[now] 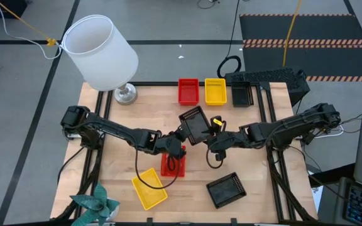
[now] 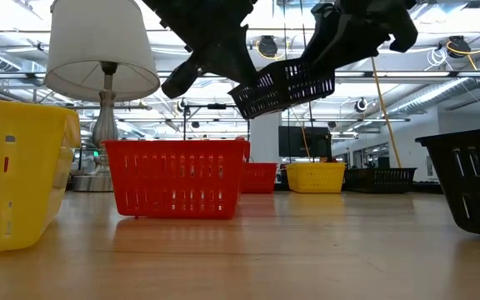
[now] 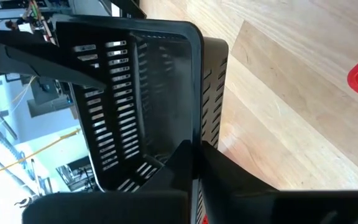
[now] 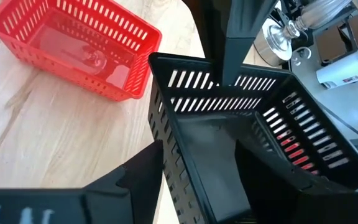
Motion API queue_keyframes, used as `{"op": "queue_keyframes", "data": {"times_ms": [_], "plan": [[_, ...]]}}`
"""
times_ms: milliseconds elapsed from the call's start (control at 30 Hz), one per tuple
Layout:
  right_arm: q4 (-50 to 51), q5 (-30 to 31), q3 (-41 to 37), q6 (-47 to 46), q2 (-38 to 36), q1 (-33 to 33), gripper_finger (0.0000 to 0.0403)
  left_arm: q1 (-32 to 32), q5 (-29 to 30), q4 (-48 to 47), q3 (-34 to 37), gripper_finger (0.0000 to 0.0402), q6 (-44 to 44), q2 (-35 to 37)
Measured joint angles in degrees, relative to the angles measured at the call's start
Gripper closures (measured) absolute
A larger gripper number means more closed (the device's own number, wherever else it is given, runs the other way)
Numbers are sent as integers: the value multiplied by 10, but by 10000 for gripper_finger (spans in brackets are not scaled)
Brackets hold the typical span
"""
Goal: Stack baskets by color
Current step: Stack the bottom left black bin on top of the top black bin
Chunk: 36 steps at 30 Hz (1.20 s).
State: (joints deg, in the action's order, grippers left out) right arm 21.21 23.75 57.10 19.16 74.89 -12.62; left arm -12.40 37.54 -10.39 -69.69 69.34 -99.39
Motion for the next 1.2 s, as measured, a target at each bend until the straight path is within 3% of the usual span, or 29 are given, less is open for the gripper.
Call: {"op": "queue_keyframes", "data": {"times_ms": [167,500,700,1000,1200], "plan": [[2,-1,0,2,0,0,256,0,0,2,0,369,2,0],[8,-5,-1,29,0,0,352,0,11,14,0,384,-16,0],[5,-4,-1,45,0,0,397,-2,56,51,0,315,-57,0],[12,-1,-1,48,-7,0,398,-15,89,81,0,200,-144,5],[33,5,0,33,-42,0,398,-26,96,95,0,162,-224,25]]}}
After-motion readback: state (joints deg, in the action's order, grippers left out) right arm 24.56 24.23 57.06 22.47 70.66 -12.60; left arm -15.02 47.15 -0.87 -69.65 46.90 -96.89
